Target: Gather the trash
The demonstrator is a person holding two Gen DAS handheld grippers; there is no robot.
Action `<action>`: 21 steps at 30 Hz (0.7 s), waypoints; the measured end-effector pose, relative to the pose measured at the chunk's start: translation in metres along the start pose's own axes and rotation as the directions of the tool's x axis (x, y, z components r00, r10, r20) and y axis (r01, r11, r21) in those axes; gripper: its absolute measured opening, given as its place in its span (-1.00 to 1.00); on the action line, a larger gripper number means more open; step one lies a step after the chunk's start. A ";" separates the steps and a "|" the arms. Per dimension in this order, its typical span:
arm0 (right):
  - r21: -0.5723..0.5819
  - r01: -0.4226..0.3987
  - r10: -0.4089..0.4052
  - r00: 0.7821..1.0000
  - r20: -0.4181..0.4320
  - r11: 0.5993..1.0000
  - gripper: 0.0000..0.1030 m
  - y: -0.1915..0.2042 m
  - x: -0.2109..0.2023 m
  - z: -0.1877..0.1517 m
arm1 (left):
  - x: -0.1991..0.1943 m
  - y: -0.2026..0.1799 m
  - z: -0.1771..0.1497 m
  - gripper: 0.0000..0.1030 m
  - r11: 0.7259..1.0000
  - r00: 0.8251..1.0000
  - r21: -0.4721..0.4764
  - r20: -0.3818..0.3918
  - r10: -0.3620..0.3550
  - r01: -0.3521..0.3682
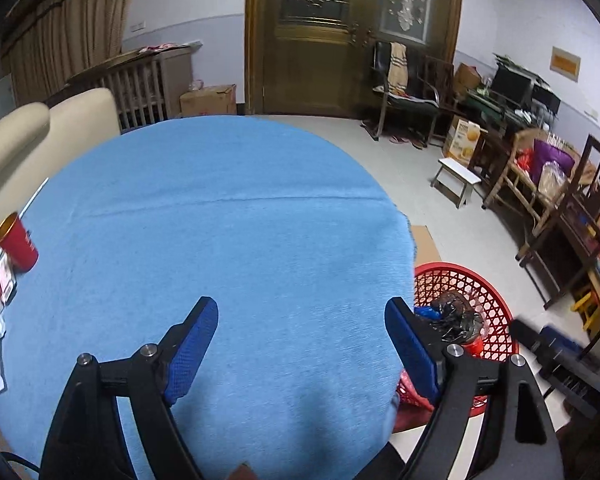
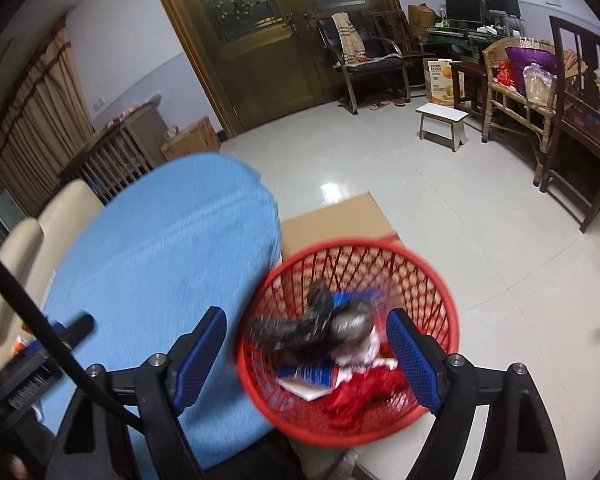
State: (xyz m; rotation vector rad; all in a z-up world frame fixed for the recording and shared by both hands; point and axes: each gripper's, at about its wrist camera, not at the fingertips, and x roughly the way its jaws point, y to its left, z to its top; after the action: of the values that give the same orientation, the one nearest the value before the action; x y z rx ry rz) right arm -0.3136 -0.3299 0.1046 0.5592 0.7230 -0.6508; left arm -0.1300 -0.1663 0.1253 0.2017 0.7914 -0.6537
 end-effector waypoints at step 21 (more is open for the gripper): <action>-0.070 0.181 -0.172 0.978 0.118 0.981 0.72 0.041 -0.033 -0.029 | -0.017 0.001 -0.010 0.79 0.999 0.999 0.044 0.048 -0.018 0.016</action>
State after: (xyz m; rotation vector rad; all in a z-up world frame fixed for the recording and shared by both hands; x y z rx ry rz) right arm -0.3161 -0.2719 0.1209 0.3832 0.6957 -0.8084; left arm -0.1438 -0.1538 0.1303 0.2183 0.7339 -0.6900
